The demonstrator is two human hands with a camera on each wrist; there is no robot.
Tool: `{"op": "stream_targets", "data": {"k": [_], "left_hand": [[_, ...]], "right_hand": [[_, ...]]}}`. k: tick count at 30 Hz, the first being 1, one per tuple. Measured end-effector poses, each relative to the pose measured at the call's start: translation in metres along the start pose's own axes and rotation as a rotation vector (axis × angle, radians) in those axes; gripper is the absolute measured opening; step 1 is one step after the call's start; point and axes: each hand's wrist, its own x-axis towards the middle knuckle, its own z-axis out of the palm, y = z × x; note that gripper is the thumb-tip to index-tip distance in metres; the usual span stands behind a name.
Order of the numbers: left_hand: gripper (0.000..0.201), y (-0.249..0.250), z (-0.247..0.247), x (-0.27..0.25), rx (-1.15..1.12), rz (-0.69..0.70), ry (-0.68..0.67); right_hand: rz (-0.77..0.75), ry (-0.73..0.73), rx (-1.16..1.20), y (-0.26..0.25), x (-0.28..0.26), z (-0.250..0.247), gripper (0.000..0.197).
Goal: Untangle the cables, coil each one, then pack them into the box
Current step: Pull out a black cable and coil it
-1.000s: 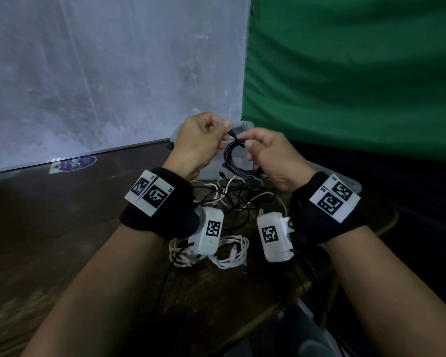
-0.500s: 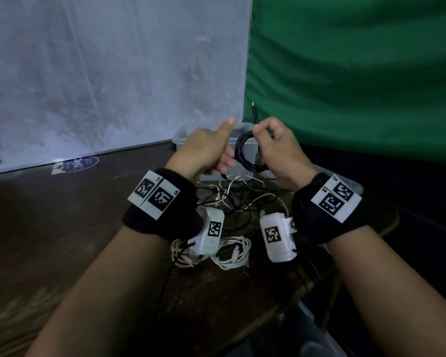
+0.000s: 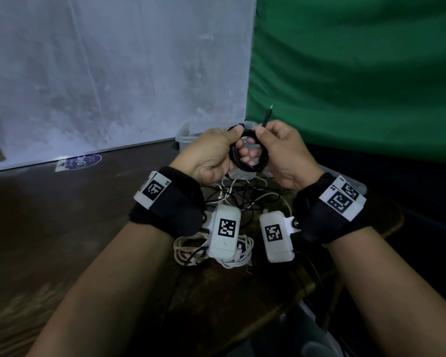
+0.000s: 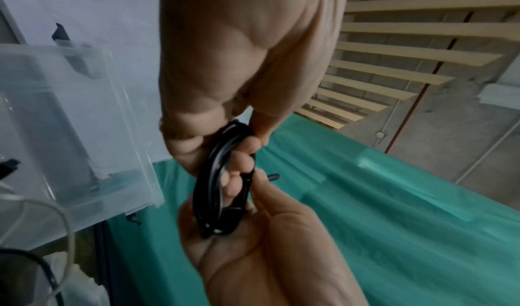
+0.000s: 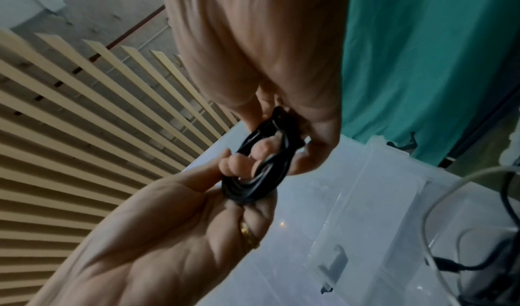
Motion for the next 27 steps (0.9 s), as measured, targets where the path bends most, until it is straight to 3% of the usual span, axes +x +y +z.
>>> {"op": "stream_targets", "data": {"k": [5,9,12,15,19,27], "left_hand": [[0.017,-0.007,0.004,0.004,0.087,0.143,0.083],[0.024,-0.007,0.004,0.008,0.011,0.098,0.149],[0.028,-0.002,-0.003,0.009,-0.205,0.059,0.149],[0.024,0.001,-0.004,0.007,-0.226,0.061,0.191],[0.022,0.004,-0.009,0.006,0.003,0.118,0.211],[0.014,0.008,-0.013,-0.002,0.488,0.224,0.204]], "right_hand": [[-0.040,-0.055,-0.091,-0.007,-0.001,-0.008,0.022],[0.007,-0.036,-0.130,-0.004,0.002,-0.009,0.026],[0.056,0.024,-0.066,-0.005,0.004,-0.012,0.024],[0.091,0.032,0.012,-0.006,0.004,-0.012,0.024],[0.134,0.066,0.066,-0.005,0.005,-0.012,0.023],[0.073,0.097,0.007,-0.006,0.007,-0.010,0.021]]}}
